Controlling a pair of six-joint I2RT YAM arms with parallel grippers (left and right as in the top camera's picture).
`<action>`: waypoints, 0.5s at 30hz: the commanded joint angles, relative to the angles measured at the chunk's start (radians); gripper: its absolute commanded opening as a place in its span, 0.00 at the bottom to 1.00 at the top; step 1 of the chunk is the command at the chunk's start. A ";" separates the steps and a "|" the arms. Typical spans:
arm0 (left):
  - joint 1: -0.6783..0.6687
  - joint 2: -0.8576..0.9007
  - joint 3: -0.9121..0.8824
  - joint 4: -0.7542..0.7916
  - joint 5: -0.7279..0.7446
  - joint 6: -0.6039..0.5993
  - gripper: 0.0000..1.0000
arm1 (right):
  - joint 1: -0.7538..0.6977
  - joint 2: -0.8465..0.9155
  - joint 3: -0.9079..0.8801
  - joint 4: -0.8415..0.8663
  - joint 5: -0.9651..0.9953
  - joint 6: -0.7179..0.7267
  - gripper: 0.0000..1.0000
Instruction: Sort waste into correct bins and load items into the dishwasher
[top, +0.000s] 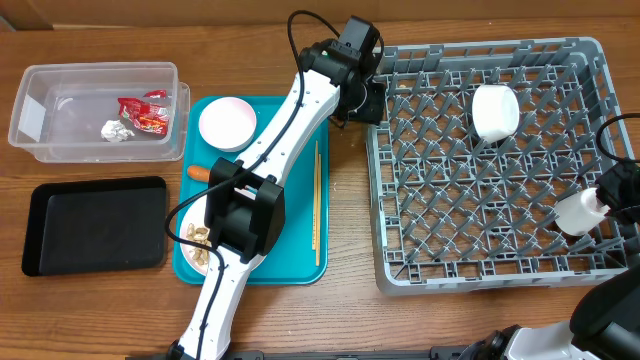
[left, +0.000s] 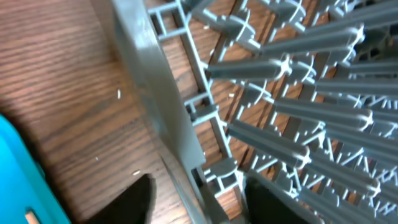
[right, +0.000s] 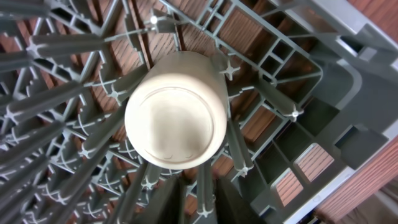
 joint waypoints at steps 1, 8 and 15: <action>0.030 -0.043 0.020 -0.030 0.010 0.024 0.66 | 0.003 0.000 -0.003 0.004 -0.016 -0.010 0.32; 0.186 -0.280 0.036 -0.169 -0.218 0.036 0.78 | 0.005 -0.019 0.037 -0.011 -0.047 -0.016 0.54; 0.415 -0.357 0.036 -0.451 -0.295 -0.018 0.80 | 0.176 -0.092 0.229 -0.005 -0.355 -0.122 0.57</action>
